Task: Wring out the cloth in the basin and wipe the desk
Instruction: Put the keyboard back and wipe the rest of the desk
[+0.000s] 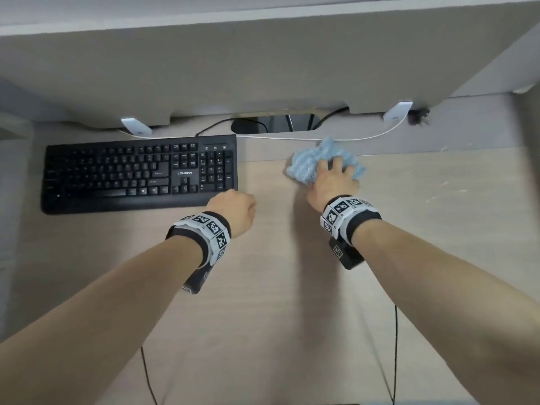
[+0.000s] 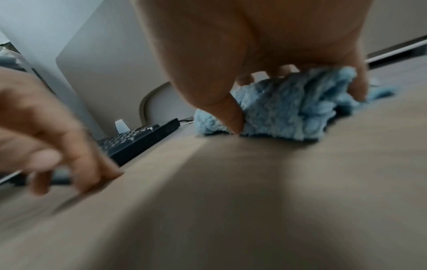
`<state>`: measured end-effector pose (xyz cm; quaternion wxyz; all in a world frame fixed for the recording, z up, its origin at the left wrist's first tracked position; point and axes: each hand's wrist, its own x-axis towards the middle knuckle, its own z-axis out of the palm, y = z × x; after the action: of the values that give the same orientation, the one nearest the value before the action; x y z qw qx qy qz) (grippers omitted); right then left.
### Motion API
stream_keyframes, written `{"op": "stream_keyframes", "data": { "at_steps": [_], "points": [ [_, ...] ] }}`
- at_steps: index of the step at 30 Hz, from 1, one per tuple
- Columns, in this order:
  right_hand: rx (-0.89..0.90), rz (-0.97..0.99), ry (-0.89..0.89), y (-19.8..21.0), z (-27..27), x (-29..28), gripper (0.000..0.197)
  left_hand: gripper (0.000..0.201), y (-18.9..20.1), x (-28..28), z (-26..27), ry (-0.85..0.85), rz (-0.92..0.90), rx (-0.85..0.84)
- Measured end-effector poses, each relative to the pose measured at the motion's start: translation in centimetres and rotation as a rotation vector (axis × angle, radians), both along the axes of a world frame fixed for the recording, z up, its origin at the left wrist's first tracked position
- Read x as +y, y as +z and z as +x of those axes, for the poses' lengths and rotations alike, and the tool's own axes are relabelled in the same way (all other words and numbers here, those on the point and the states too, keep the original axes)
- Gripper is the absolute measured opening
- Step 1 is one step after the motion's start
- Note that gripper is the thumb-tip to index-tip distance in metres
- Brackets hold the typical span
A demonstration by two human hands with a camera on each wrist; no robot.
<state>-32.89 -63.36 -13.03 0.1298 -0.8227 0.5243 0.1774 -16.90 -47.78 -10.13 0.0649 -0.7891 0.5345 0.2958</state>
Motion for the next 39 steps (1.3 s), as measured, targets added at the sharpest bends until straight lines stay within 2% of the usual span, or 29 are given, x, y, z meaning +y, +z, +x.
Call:
{"op": "stream_keyframes", "data": {
  "at_steps": [3, 6, 8, 10, 13, 17, 21, 24, 27, 31, 34, 39],
  "points": [
    [-0.096, 0.045, 0.086, -0.1, 4.5, -2.3, 0.065, 0.024, 0.2, -0.3, 0.8, 0.006, 0.050, 0.033],
    [-0.366, 0.129, 0.216, 0.5, 8.3, -3.7, 0.053, 0.023, 0.1, -0.3, 0.9, 0.007, 0.060, 0.053],
    [-0.521, 0.106, 0.172, 1.7, 9.1, -4.0, 0.043, 0.024, 0.2, -0.3, 0.8, 0.011, 0.057, 0.053],
    [-0.585, 0.077, 0.147, 3.0, 8.2, -3.5, 0.040, 0.023, 0.2, -0.5, 0.9, 0.014, 0.050, 0.055],
    [-0.406, -0.006, 0.259, 3.8, 5.0, -1.5, 0.048, 0.024, 0.5, -0.6, 1.5, 0.014, 0.059, 0.073],
    [-0.095, 0.032, 0.413, 1.6, 1.5, 1.7, 0.067, 0.025, 0.8, -0.5, 1.6, -0.012, 0.064, 0.076],
    [-0.098, 0.022, 0.558, -0.7, 4.1, 2.0, 0.076, 0.023, 0.5, -0.3, 1.7, -0.025, 0.049, 0.051],
    [-0.101, 0.048, 0.441, -0.8, 6.3, -0.8, 0.073, 0.020, 0.3, -0.4, 1.5, -0.032, 0.053, 0.049],
    [-0.149, -0.011, 0.250, 0.7, 4.8, -3.6, 0.061, 0.023, 0.3, -1.0, 0.8, -0.024, 0.066, 0.065],
    [-0.297, -0.019, 0.010, 2.8, -2.9, -3.6, 0.049, 0.025, 0.7, -2.9, -0.1, 0.074, 0.035, 0.082],
    [-0.405, -0.066, -0.117, 3.4, -9.6, -2.3, 0.047, 0.028, 0.9, -5.2, -1.8, 0.070, -0.050, 0.042],
    [-0.263, -0.147, -0.401, 2.3, -19.6, -4.2, 0.055, 0.044, 0.5, -9.6, -5.2, 0.031, -0.086, -0.040]
  ]
}}
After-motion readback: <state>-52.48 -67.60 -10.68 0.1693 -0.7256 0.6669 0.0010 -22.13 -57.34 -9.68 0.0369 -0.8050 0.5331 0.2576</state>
